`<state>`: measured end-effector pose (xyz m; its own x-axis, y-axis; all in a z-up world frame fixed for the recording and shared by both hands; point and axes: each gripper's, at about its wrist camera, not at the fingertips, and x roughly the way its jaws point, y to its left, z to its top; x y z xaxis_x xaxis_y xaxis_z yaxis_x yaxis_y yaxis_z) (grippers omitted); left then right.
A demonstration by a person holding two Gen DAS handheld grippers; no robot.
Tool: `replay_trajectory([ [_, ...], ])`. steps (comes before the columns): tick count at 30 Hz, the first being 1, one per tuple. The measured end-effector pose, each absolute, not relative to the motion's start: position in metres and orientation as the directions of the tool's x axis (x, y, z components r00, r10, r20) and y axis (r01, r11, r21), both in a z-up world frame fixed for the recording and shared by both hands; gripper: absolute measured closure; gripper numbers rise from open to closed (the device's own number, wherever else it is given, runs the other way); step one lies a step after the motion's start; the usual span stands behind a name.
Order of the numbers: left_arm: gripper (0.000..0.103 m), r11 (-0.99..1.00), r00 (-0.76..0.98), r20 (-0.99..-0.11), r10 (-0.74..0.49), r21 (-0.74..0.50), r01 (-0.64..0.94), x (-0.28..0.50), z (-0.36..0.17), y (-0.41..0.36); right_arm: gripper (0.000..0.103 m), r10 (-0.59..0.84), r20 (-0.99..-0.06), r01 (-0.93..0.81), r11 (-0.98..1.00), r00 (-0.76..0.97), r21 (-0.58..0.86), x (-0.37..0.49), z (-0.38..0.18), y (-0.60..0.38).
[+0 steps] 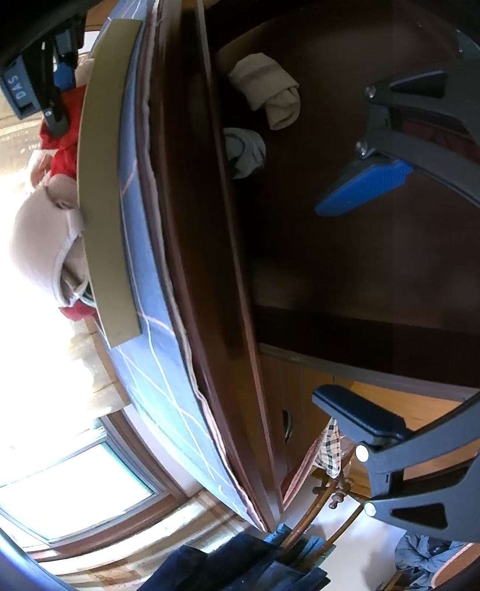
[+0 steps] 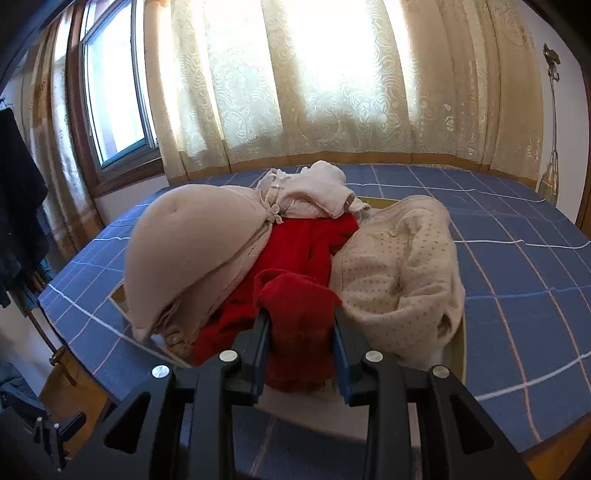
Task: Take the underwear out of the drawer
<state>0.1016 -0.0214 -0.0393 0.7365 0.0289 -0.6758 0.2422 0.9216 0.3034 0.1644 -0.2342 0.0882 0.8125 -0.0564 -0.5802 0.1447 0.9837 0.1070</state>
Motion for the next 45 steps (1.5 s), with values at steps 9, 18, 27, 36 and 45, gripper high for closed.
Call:
replay_trajectory([
  [9, 0.008, 0.92, 0.733, -0.679, 0.043, 0.313, 0.236, 0.104, -0.041, -0.022, 0.058, -0.029, -0.573, 0.149, 0.975, 0.819, 0.163, 0.177, 0.073, -0.244],
  [18, 0.008, 0.921, 0.734, -0.678, 0.045, 0.313, 0.233, 0.103, -0.041, -0.023, 0.031, 0.072, -0.527, 0.078, 0.963, 0.847, 0.257, 0.161, 0.076, -0.243],
  [27, 0.008, 0.918, 0.74, -0.671, 0.047, 0.321, 0.233, 0.102, -0.041, -0.023, 0.03, 0.05, -0.433, 0.105, 0.94, 0.9, 0.326, 0.104, 0.092, -0.253],
  [36, 0.008, 0.92, 0.76, -0.648, 0.051, 0.327, 0.217, 0.099, -0.039, -0.022, 0.03, 0.079, -0.525, 0.107, 0.943, 0.847, 0.316, 0.045, 0.069, -0.251],
  [45, 0.008, 0.918, 0.769, -0.638, 0.047, 0.33, 0.218, 0.095, -0.038, -0.022, 0.03, 0.196, -0.726, 0.122, 0.925, 0.659, 0.36, 0.036, 0.001, -0.233],
])
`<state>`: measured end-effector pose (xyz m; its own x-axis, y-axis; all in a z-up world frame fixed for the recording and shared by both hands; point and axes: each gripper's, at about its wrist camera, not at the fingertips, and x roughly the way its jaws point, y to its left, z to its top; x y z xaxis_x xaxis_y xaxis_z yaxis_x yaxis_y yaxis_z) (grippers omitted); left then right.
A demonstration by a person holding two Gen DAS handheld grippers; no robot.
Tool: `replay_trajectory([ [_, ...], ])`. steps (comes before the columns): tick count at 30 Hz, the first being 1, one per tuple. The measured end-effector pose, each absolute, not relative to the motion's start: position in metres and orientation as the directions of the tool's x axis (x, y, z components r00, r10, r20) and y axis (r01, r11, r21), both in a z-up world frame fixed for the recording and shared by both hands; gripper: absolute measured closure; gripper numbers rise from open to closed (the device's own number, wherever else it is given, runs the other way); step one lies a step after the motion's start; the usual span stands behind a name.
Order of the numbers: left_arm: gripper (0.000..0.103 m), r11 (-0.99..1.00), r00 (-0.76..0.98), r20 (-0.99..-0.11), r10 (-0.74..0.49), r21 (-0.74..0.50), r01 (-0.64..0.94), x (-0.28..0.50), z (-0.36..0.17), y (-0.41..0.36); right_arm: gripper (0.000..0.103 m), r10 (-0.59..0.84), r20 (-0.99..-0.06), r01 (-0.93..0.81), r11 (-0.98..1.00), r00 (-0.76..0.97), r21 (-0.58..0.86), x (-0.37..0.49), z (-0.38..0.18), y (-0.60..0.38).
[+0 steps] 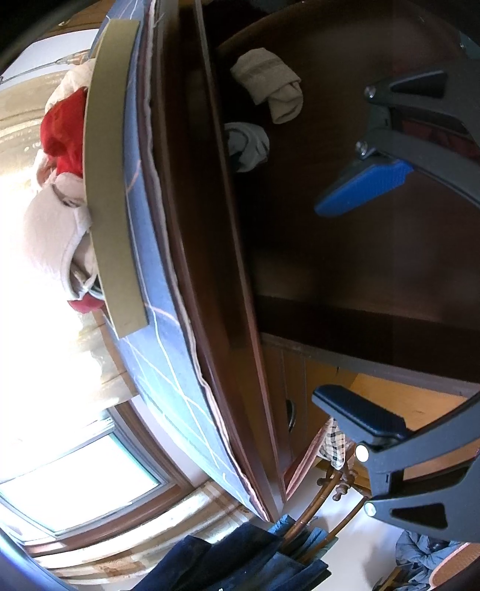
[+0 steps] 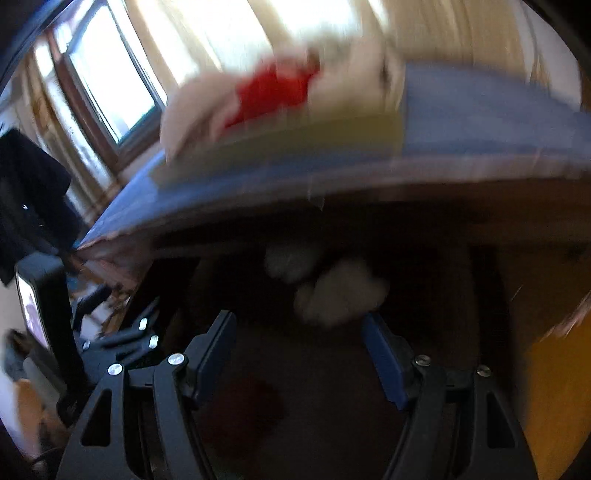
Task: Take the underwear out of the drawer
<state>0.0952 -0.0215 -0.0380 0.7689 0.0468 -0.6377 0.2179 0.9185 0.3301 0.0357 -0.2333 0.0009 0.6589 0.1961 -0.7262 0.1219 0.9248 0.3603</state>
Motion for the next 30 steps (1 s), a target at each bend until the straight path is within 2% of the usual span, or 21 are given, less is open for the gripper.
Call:
replay_trajectory([
  [3, 0.008, 0.918, 0.768, -0.639, 0.044, 0.329, 0.221, 0.095, -0.038, -0.02, 0.03, 0.255, -0.75, 0.149, 0.893, 0.61, 0.425, 0.034, -0.017, -0.233],
  [7, 0.008, 0.914, 0.766, -0.642, 0.032, 0.33, 0.238, 0.095, -0.039, -0.022, 0.03, 0.246, -0.756, 0.146, 0.9, 0.607, 0.41, 0.03, -0.018, -0.232],
  [14, 0.008, 0.87, 0.75, -0.661, -0.003, 0.368, 0.328, 0.092, -0.044, -0.033, 0.03, -0.091, -0.736, 0.328, 0.926, 0.671, 0.185, 0.005, -0.001, -0.256],
  [15, 0.008, 0.866, 0.748, -0.663, -0.01, 0.368, 0.338, 0.092, -0.044, -0.033, 0.03, -0.105, -0.739, 0.342, 0.923, 0.666, 0.177, 0.005, -0.001, -0.26],
  [16, 0.008, 0.864, 0.746, -0.666, -0.017, 0.366, 0.347, 0.092, -0.043, -0.034, 0.03, -0.085, -0.747, 0.338, 0.921, 0.659, 0.194, 0.007, -0.001, -0.264],
  [19, 0.008, 0.864, 0.74, -0.672, -0.02, 0.362, 0.351, 0.092, -0.044, -0.034, 0.03, 0.161, -0.765, 0.238, 0.893, 0.624, 0.382, 0.016, -0.013, -0.267],
  [20, 0.008, 0.862, 0.737, -0.675, -0.025, 0.359, 0.357, 0.092, -0.044, -0.035, 0.03, 0.205, -0.767, 0.207, 0.892, 0.608, 0.403, 0.018, -0.017, -0.261],
  [22, 0.008, 0.854, 0.733, -0.678, -0.055, 0.349, 0.387, 0.09, -0.043, -0.035, 0.03, 0.169, -0.798, 0.188, 0.924, 0.578, 0.332, 0.021, -0.022, -0.248],
  [26, 0.008, 0.765, 0.667, -0.721, -0.187, 0.319, 0.56, 0.083, -0.043, -0.044, 0.03, 0.033, -0.819, 0.233, 0.952, 0.572, 0.201, 0.019, -0.017, -0.248],
  [28, 0.008, 0.672, 0.546, -0.787, -0.288, 0.24, 0.701, 0.078, -0.045, -0.052, 0.03, -0.02, -0.831, 0.28, 0.946, 0.557, 0.165, 0.014, -0.018, -0.256],
  [30, 0.008, 0.607, 0.468, -0.823, -0.321, 0.201, 0.769, 0.074, -0.048, -0.058, 0.03, -0.063, -0.839, 0.33, 0.933, 0.541, 0.143, 0.009, -0.021, -0.266],
])
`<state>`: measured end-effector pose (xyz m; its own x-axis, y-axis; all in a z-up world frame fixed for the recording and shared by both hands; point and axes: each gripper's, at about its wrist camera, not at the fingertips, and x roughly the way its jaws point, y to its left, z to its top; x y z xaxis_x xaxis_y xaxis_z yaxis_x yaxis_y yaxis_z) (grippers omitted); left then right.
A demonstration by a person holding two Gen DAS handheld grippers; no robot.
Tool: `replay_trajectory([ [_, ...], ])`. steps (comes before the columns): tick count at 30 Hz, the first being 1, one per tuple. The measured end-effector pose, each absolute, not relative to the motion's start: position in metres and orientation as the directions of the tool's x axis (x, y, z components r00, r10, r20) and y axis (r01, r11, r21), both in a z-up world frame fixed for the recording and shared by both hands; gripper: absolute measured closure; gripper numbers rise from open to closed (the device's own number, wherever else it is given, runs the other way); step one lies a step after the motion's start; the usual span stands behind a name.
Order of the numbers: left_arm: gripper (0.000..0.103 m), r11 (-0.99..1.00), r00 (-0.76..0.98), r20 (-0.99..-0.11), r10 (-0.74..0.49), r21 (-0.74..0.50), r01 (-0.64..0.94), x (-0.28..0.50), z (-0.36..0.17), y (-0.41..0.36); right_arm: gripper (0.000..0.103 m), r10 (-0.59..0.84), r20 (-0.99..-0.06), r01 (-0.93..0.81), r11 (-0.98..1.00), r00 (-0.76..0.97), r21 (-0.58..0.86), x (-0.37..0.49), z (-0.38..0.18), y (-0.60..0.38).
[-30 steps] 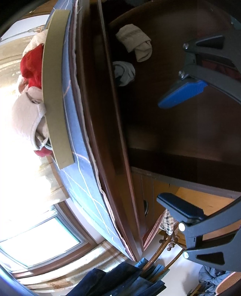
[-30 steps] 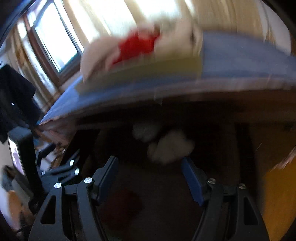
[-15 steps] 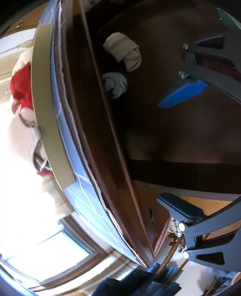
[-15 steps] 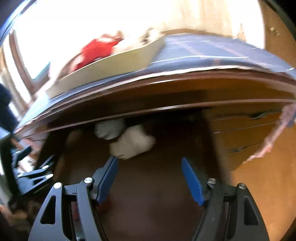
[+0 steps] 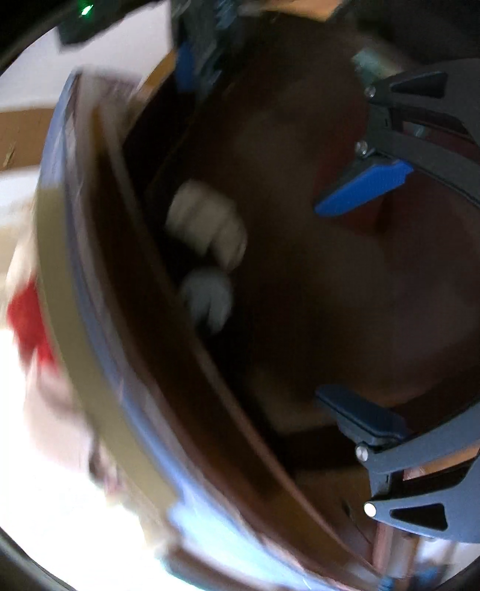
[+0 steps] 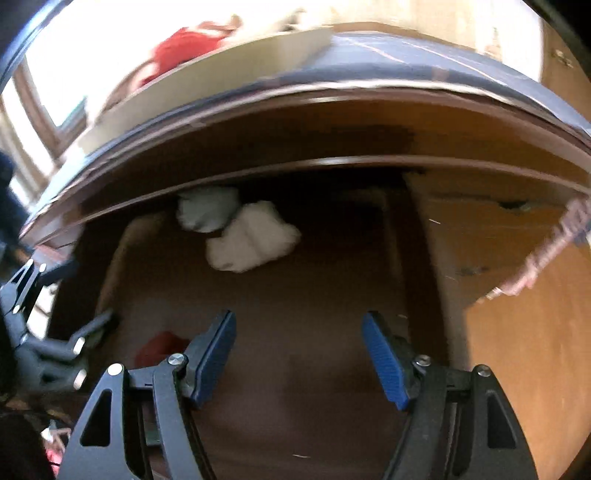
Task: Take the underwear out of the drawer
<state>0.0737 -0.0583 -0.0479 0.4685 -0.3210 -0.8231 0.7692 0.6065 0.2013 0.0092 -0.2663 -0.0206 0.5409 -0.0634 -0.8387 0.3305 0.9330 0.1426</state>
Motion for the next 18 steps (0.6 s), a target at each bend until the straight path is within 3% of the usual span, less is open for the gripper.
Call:
replay_trajectory([
  [3, 0.01, 0.532, 0.428, -0.855, -0.293, 0.227, 0.816, 0.069, -0.055, -0.072, 0.03, -0.066, -0.845, 0.361, 0.92, 0.53, 0.155, 0.005, -0.028, -0.278],
  [10, 0.01, 0.486, 0.21, -0.934, -0.29, 0.045, 0.873, 0.08, -0.065, -0.088, 0.03, -0.054, -0.844, 0.336, 0.929, 0.533, 0.153, 0.004, -0.029, -0.273],
  [18, 0.009, 0.39, 0.075, -0.963, -0.258, -0.033, 0.92, 0.08, -0.069, -0.098, 0.03, -0.053, -0.845, 0.329, 0.932, 0.532, 0.148, 0.009, -0.032, -0.271],
])
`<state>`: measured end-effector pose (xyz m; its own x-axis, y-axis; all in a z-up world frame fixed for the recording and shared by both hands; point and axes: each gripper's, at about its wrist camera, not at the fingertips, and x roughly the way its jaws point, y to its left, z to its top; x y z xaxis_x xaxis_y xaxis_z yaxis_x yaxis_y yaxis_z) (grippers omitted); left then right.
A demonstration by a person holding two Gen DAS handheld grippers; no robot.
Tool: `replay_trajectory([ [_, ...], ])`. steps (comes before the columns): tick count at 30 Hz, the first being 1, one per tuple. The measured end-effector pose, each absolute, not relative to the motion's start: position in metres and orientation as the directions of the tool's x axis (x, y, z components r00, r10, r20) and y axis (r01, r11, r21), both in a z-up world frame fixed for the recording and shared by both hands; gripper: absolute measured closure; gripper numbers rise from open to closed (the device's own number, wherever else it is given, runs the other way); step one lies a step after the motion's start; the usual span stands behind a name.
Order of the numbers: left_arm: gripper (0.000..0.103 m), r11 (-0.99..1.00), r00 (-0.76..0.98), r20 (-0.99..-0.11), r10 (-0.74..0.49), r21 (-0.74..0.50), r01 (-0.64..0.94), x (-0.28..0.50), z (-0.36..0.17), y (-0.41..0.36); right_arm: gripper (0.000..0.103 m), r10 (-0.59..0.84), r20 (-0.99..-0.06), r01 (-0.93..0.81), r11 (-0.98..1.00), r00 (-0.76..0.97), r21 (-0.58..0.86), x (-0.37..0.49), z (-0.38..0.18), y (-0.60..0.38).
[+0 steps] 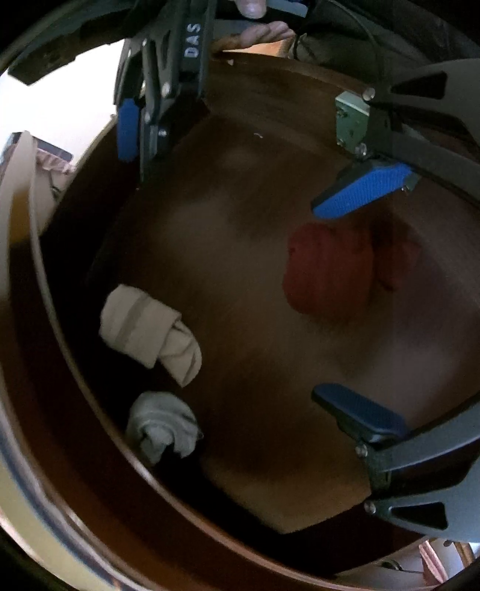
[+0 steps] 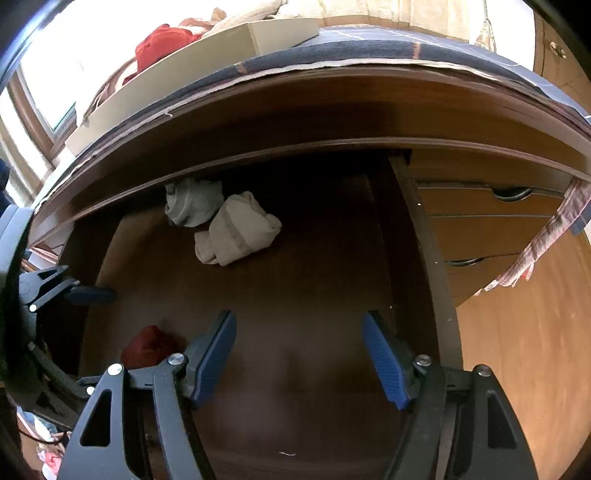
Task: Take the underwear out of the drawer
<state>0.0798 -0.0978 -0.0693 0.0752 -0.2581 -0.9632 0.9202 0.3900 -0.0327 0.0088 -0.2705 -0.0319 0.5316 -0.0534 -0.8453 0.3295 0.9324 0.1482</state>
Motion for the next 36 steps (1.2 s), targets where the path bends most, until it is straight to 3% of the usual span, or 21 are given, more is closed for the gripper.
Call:
replay_trajectory([
  [4, 0.008, 0.368, -0.01, -0.976, -0.218, -0.091, 0.925, 0.089, -0.074, -0.103, 0.03, -0.051, -0.843, 0.328, 0.932, 0.536, 0.153, 0.008, -0.03, -0.271],
  [9, 0.008, 0.392, 0.026, -0.974, -0.225, -0.066, 0.917, 0.087, -0.07, -0.107, 0.03, -0.023, -0.843, 0.306, 0.937, 0.538, 0.17, 0.007, -0.028, -0.269],
  [13, 0.009, 0.466, 0.169, -0.958, -0.231, 0.044, 0.884, 0.079, -0.056, -0.087, 0.03, 0.129, -0.844, 0.206, 0.94, 0.521, 0.271, 0.016, -0.027, -0.257],
  [21, 0.009, 0.67, 0.291, -0.919, -0.267, 0.041, 0.741, 0.094, -0.03, -0.026, 0.03, 0.352, -0.877, 0.111, 0.908, 0.326, 0.405, 0.055, -0.051, -0.217],
  [28, 0.009, 0.727, 0.379, -0.911, -0.159, 0.152, 0.67, 0.106, -0.027, -0.008, 0.03, 0.375, -0.912, 0.052, 0.92, 0.169, 0.388, 0.076, -0.07, -0.177],
  [34, 0.009, 0.754, 0.401, -0.907, -0.128, 0.174, 0.633, 0.11, -0.028, 0.001, 0.031, 0.317, -0.944, -0.005, 0.948, 0.086, 0.318, 0.088, -0.081, -0.149],
  [36, 0.009, 0.753, 0.409, -0.904, -0.123, 0.183, 0.632, 0.109, -0.027, 0.001, 0.046, 0.294, -0.953, -0.051, 0.955, 0.077, 0.291, 0.087, -0.082, -0.137],
])
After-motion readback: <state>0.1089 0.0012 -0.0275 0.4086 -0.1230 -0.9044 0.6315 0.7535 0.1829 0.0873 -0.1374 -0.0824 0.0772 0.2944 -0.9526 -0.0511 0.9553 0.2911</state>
